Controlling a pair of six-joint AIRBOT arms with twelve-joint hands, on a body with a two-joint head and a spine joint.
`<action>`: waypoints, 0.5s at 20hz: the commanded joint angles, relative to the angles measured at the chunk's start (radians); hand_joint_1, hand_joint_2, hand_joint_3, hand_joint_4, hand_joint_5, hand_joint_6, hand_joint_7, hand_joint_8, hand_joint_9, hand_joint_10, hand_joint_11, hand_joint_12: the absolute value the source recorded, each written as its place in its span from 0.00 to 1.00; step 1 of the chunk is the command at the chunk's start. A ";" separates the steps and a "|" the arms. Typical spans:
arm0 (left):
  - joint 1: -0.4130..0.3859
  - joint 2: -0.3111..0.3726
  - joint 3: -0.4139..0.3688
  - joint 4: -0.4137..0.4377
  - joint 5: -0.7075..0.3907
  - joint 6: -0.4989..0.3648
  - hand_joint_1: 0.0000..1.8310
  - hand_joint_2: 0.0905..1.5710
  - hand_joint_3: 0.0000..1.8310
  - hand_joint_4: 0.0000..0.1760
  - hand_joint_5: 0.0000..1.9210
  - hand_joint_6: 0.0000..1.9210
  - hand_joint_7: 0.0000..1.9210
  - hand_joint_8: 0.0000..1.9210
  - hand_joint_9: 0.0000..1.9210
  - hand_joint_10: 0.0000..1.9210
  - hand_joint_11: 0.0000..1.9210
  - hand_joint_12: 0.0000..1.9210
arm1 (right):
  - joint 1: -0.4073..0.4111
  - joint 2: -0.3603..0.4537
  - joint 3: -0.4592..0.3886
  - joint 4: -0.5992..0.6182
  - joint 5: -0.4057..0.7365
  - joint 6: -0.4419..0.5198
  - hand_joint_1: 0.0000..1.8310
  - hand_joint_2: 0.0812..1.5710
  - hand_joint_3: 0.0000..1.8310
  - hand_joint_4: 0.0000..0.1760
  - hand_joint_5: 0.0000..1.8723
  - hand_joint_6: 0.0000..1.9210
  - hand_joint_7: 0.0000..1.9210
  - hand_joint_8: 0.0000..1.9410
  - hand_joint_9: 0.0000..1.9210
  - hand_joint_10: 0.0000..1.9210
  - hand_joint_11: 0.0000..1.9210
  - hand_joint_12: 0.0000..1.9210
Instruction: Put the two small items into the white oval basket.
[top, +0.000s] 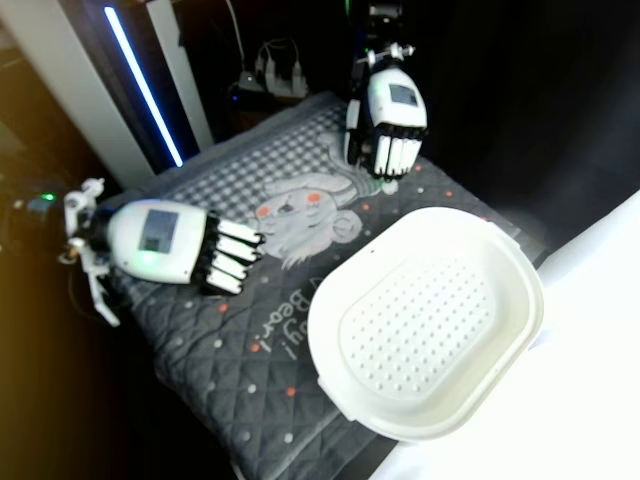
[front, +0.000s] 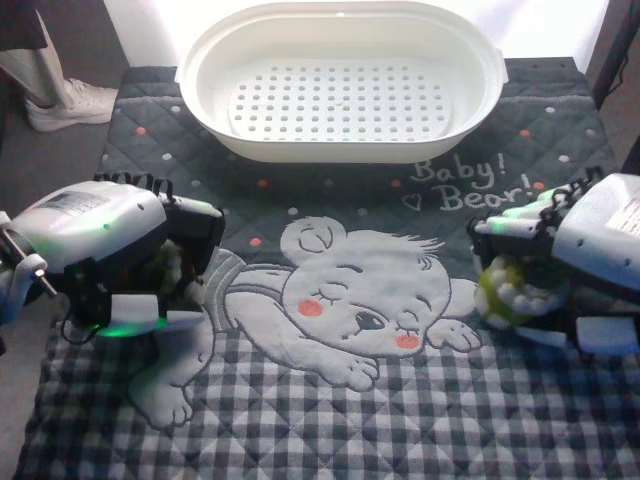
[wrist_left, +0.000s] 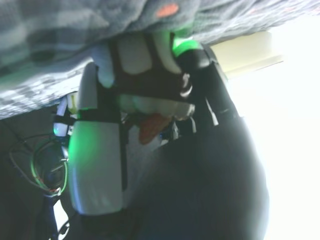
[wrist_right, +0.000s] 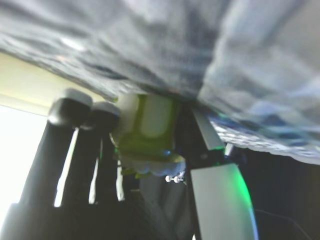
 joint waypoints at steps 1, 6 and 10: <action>-0.019 0.016 -0.001 0.016 -0.146 0.005 0.73 0.84 0.00 0.00 0.31 1.00 0.35 0.83 0.48 1.00 0.55 1.00 | 0.005 0.020 0.002 0.019 0.164 0.010 0.60 0.62 0.42 0.00 0.30 0.94 0.37 0.92 0.39 1.00 0.37 1.00; -0.176 0.022 0.019 0.088 -0.186 0.005 0.59 0.94 0.00 0.00 0.26 0.92 0.28 0.96 0.40 1.00 0.46 1.00 | 0.122 0.039 0.021 0.051 0.187 -0.034 0.60 0.63 0.39 0.01 0.31 0.91 0.34 0.93 0.39 1.00 0.44 1.00; -0.353 -0.055 0.129 0.103 -0.079 0.005 0.71 0.88 0.00 0.00 0.27 1.00 0.32 0.87 0.43 1.00 0.48 1.00 | 0.277 -0.026 0.098 0.048 0.074 -0.100 0.58 0.74 0.24 0.08 0.27 0.93 0.31 0.92 0.37 1.00 0.43 1.00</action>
